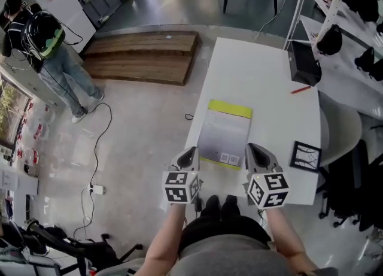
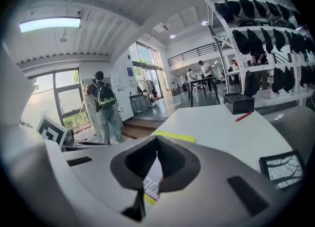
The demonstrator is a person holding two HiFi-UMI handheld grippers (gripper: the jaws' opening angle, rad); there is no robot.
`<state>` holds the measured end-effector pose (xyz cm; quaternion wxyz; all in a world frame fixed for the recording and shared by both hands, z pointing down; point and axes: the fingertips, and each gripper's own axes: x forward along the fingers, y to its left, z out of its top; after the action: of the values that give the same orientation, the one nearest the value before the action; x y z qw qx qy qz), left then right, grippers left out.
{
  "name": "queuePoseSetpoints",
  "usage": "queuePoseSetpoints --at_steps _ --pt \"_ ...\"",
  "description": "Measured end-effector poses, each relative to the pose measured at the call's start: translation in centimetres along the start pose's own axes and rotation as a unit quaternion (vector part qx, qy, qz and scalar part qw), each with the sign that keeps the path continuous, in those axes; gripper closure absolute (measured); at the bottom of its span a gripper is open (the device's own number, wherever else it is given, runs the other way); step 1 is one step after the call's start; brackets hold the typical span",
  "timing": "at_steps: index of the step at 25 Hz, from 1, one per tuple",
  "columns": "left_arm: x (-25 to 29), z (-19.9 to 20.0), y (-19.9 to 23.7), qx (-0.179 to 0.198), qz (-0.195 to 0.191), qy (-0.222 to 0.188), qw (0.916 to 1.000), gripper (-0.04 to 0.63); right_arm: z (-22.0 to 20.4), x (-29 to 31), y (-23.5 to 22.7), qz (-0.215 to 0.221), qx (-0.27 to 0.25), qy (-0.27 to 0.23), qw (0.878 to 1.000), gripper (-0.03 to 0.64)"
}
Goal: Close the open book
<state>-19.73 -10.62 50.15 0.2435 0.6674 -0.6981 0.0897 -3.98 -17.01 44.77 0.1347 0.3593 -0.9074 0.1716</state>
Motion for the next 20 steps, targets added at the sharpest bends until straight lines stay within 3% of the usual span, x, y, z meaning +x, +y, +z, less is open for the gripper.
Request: queuePoseSetpoints --at_steps 20 --pt "-0.7 2.9 -1.4 0.034 -0.004 -0.029 0.999 0.588 0.4 -2.5 -2.6 -0.025 0.0 -0.023 0.999 0.614"
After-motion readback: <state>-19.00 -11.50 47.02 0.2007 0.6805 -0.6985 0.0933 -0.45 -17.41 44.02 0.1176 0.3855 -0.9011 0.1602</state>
